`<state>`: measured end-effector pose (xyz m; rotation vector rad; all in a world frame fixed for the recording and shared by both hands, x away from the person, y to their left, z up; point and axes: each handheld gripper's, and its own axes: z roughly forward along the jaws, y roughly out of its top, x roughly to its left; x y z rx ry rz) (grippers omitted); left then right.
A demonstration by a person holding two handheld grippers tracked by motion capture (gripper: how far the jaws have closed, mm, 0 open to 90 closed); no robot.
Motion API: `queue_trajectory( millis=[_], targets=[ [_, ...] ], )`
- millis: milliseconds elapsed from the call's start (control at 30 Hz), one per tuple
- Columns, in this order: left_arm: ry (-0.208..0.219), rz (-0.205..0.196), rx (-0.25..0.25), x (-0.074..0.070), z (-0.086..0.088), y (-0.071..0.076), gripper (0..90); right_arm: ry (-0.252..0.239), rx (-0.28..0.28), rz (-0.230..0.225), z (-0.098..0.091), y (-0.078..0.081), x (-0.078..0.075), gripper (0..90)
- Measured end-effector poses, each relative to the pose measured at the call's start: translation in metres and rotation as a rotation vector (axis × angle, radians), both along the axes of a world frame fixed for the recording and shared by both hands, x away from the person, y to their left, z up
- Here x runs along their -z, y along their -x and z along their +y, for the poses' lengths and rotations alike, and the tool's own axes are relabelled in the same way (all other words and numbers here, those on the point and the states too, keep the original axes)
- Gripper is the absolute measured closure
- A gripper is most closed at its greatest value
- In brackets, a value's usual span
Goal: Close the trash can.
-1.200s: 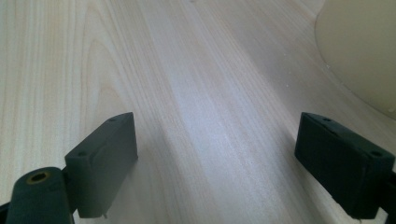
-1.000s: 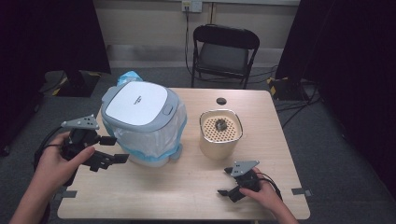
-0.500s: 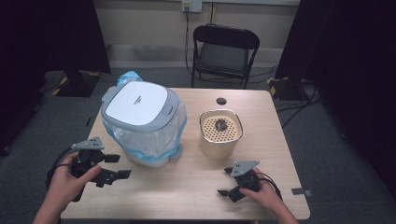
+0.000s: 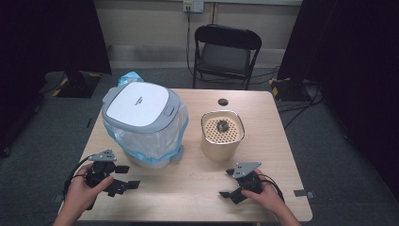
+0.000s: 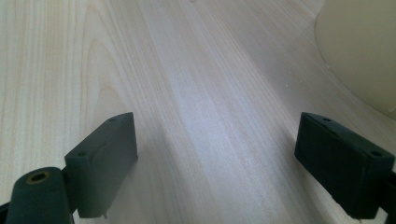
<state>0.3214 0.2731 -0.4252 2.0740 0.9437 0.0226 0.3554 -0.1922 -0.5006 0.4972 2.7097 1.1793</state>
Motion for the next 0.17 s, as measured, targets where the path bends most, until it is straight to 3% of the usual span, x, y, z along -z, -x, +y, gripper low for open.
queue_trajectory(
  millis=[167],
  targets=[
    [0.004,-0.004,0.014,0.013,-0.005,0.003,17.2,0.0,-0.001,0.0,0.0,0.0,0.0,12.2]
  ],
)
